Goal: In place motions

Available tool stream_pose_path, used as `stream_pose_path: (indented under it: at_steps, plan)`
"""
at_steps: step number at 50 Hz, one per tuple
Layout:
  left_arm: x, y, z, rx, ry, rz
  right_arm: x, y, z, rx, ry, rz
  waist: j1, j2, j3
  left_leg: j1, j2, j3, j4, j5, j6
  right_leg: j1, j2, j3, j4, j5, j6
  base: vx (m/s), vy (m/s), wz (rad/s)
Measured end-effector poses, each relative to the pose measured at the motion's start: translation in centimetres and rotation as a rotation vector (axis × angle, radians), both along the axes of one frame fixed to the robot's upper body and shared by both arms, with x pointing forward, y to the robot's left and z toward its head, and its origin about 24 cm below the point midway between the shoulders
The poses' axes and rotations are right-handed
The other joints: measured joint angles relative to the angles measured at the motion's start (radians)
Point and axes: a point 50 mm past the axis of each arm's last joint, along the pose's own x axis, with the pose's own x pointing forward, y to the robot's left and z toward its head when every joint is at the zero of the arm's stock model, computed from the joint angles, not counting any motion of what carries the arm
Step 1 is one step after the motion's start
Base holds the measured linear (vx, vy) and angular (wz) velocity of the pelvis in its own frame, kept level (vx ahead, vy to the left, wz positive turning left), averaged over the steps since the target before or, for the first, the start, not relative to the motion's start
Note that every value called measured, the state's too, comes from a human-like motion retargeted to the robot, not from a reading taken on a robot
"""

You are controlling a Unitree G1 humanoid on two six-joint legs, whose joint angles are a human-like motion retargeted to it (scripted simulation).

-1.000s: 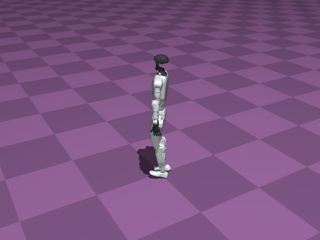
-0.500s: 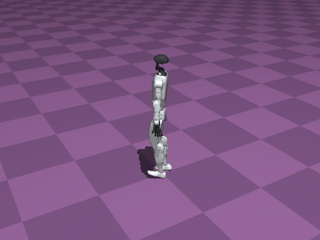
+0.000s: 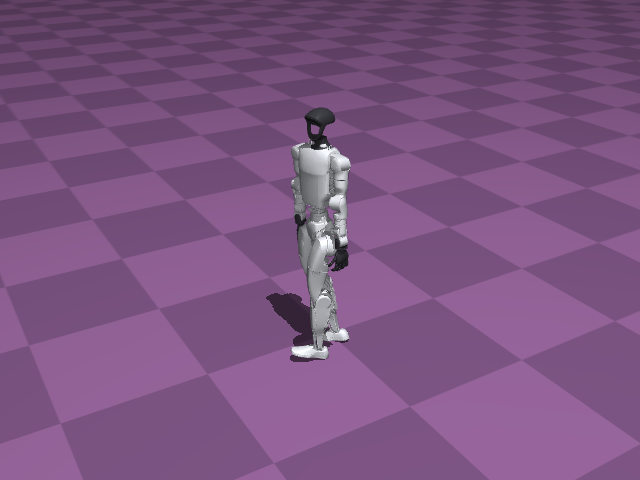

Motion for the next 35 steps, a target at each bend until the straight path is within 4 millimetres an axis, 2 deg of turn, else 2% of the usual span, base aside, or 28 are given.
stream_pose_path:
  at_steps: [8,13,24,29,35]
  plan:
    - [0.4,0.6,0.1,0.019,-0.014,0.02,1.8,-0.5,-0.1,-0.037,-0.065,-0.024,0.113,0.0,0.032,-0.013,-0.019,-0.084,-0.001,0.057,-0.078,0.051,0.019,-0.166,0.029,-0.048,0.025,-0.06,0.18,1.37]
    - [-0.3,0.6,0.1,0.022,0.003,0.035,2.4,-0.8,-0.2,-0.049,-0.085,-0.049,0.171,0.0,0.04,-0.021,-0.037,-0.107,-0.011,0.087,-0.128,0.08,0.041,-0.255,0.014,-0.058,0.041,-0.07,0.16,1.21]
    - [-2.3,-0.6,-0.2,-0.002,0.048,0.079,4.3,-0.4,-0.3,-0.04,-0.144,-0.042,0.257,0.025,0.049,-0.033,-0.065,-0.146,-0.015,0.117,-0.193,0.108,0.067,-0.355,0.016,-0.069,0.064,-0.05,0.12,0.67]
    - [-2.9,-0.7,-0.1,0.001,0.071,0.085,4.9,0.3,-0.4,-0.013,-0.162,-0.01,0.252,0.031,0.045,-0.033,-0.068,-0.158,-0.018,0.12,-0.203,0.113,0.073,-0.374,0.023,-0.073,0.071,0.01,0.03,0.36]
    - [-2.8,-0.4,-0.1,0.011,0.073,0.049,4.9,0.9,-0.4,0.013,-0.164,0.047,0.244,0.029,0.043,-0.033,-0.07,-0.166,-0.017,0.116,-0.178,0.107,0.069,-0.371,0.027,-0.071,0.07,0.01,-0.01,-0.04]
